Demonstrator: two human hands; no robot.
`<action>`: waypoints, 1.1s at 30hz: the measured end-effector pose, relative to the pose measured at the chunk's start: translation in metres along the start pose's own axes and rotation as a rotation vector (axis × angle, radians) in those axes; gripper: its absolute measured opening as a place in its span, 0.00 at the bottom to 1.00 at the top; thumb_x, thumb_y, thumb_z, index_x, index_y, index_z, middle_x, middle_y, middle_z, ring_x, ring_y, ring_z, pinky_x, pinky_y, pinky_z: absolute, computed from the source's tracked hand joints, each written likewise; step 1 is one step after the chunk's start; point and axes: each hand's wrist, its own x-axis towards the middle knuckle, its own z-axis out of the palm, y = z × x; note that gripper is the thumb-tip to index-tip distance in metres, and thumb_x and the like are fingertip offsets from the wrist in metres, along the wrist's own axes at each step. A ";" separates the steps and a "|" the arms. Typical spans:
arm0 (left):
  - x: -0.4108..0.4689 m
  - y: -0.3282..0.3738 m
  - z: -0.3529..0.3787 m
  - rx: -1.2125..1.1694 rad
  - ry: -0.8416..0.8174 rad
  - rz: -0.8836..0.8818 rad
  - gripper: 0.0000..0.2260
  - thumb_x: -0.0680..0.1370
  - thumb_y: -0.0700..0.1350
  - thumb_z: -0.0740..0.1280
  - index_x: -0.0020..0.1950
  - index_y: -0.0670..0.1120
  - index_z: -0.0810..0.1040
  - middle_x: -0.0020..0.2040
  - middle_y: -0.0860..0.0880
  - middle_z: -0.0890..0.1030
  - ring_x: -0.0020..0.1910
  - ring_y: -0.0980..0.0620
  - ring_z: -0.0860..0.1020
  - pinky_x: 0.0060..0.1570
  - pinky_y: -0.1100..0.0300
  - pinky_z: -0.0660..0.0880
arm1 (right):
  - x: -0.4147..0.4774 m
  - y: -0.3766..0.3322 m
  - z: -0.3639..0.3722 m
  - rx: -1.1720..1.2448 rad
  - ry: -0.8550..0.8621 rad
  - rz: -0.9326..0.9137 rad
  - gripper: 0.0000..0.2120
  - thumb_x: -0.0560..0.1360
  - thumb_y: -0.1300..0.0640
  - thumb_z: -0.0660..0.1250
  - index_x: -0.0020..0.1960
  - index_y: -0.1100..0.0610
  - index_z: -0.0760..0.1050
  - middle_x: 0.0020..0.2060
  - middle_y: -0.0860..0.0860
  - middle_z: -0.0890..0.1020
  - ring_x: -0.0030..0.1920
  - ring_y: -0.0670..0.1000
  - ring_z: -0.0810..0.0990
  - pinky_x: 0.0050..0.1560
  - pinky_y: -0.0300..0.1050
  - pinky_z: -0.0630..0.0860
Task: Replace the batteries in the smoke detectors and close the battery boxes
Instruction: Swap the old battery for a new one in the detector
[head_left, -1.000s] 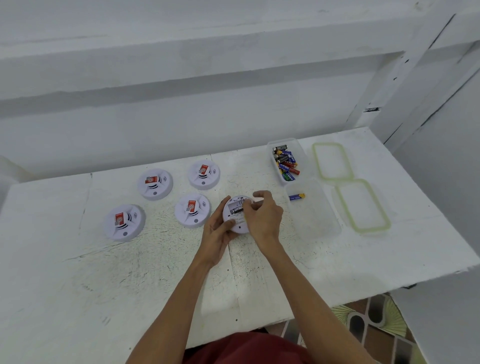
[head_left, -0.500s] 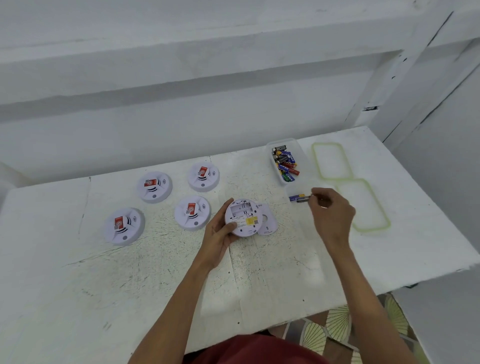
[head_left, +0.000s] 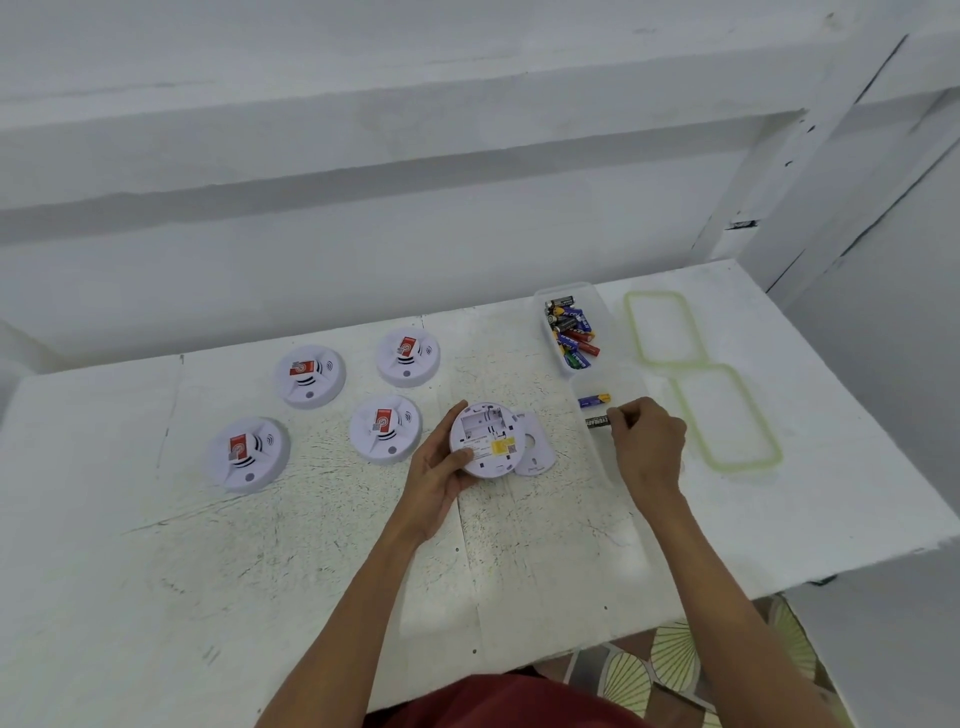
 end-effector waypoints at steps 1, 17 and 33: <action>0.000 0.000 0.000 -0.004 -0.001 -0.002 0.30 0.77 0.36 0.67 0.79 0.48 0.67 0.73 0.45 0.77 0.71 0.40 0.77 0.65 0.35 0.75 | 0.001 0.001 0.002 -0.023 -0.009 0.010 0.09 0.80 0.56 0.65 0.50 0.62 0.79 0.42 0.56 0.82 0.38 0.44 0.69 0.36 0.39 0.63; 0.001 -0.001 -0.002 -0.009 -0.005 0.000 0.30 0.78 0.35 0.66 0.79 0.49 0.68 0.74 0.45 0.77 0.72 0.40 0.76 0.66 0.34 0.75 | 0.005 0.002 0.012 -0.213 -0.138 -0.134 0.06 0.76 0.60 0.67 0.51 0.56 0.82 0.46 0.53 0.83 0.42 0.51 0.76 0.39 0.41 0.69; 0.002 -0.001 -0.001 -0.047 -0.010 -0.001 0.29 0.78 0.35 0.66 0.79 0.49 0.68 0.73 0.46 0.77 0.71 0.40 0.76 0.66 0.35 0.75 | 0.012 0.007 0.014 -0.239 -0.181 -0.197 0.11 0.79 0.61 0.65 0.59 0.59 0.81 0.54 0.57 0.81 0.47 0.54 0.79 0.47 0.40 0.71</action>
